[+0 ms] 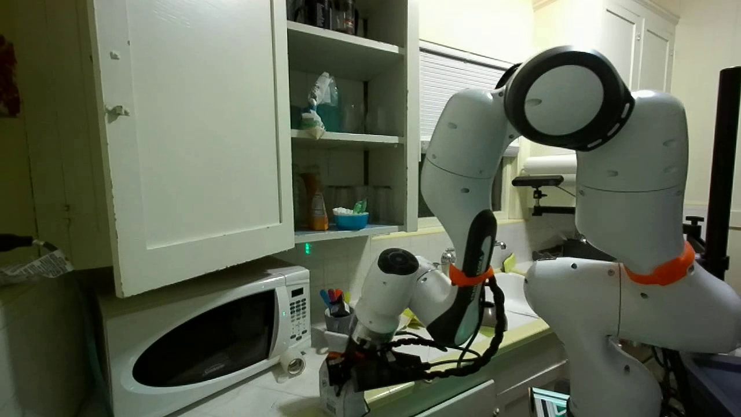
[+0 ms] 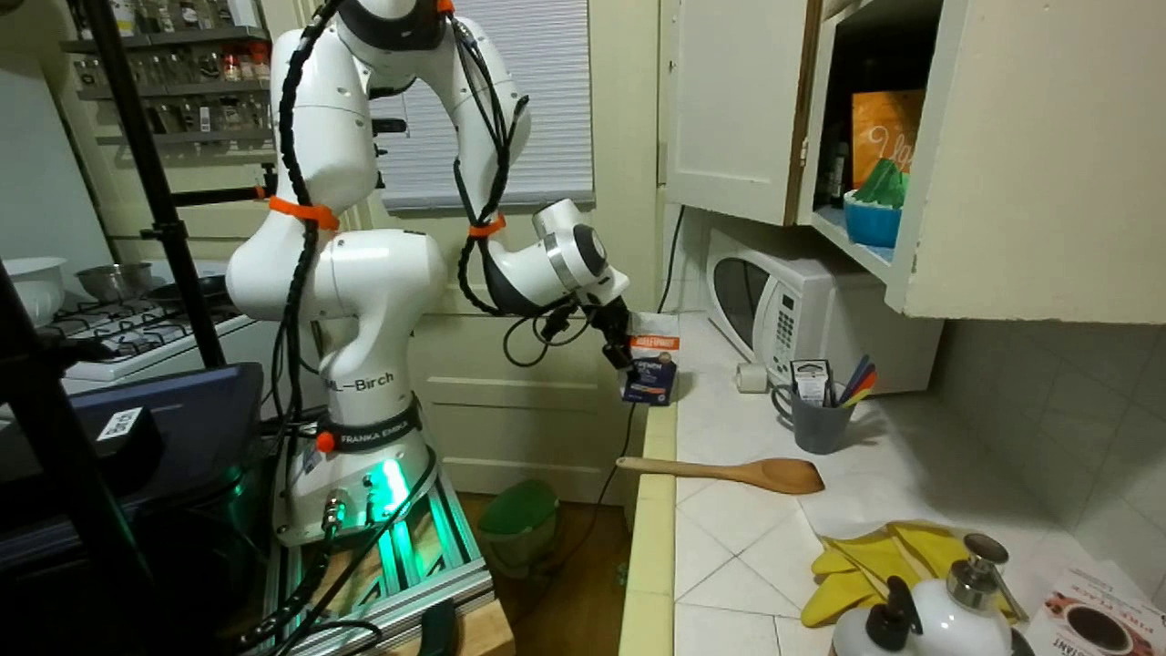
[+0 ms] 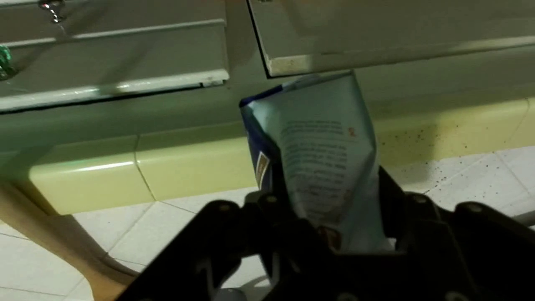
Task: Put the packet in the middle compartment of the top cabinet
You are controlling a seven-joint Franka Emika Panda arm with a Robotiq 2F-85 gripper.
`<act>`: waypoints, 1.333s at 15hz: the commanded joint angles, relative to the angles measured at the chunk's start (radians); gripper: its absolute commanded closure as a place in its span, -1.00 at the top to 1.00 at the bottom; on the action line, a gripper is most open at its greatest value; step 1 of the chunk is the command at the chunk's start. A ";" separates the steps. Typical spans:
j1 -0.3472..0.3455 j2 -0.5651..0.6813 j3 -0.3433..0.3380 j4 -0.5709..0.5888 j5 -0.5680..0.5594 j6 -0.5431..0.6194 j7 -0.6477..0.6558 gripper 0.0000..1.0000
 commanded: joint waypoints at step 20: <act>0.468 0.004 -0.648 -0.030 -0.517 0.098 0.256 -0.49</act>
